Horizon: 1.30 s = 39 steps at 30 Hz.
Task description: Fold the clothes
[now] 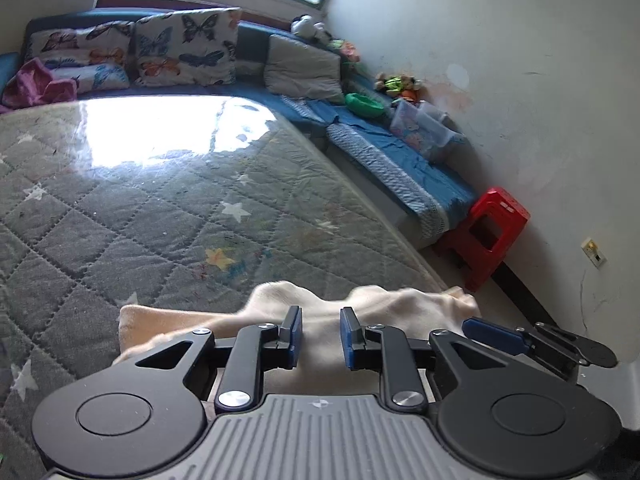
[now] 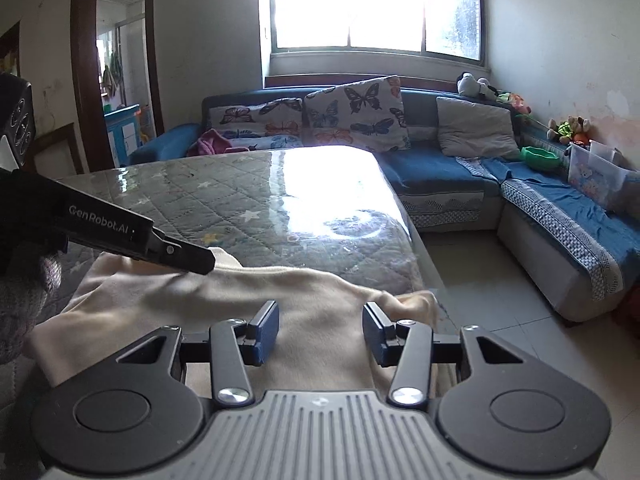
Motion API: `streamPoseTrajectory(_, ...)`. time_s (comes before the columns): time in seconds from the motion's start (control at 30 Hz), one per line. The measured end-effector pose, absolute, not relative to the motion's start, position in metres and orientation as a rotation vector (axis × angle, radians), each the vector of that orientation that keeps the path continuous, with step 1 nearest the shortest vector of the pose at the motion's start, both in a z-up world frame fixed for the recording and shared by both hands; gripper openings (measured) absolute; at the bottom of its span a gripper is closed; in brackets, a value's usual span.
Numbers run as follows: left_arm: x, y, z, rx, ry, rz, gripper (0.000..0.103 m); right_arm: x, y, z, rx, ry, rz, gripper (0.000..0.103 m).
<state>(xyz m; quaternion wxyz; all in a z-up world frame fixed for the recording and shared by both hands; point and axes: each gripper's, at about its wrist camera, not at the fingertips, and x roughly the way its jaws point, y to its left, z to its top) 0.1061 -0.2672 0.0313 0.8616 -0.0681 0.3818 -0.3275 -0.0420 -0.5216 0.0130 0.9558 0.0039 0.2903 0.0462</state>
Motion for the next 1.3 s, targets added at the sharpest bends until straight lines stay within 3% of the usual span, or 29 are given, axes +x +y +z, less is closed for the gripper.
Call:
streamPoseTrajectory(0.6, 0.006, -0.265, 0.022, -0.064, 0.773, -0.868, 0.022, -0.141, -0.537, 0.014, 0.028, 0.527, 0.018, 0.045)
streamPoseTrajectory(1.3, -0.009, -0.201, 0.02, -0.111, 0.756, -0.741, 0.023, -0.13, -0.512, 0.008, 0.053, 0.549, 0.12, 0.042)
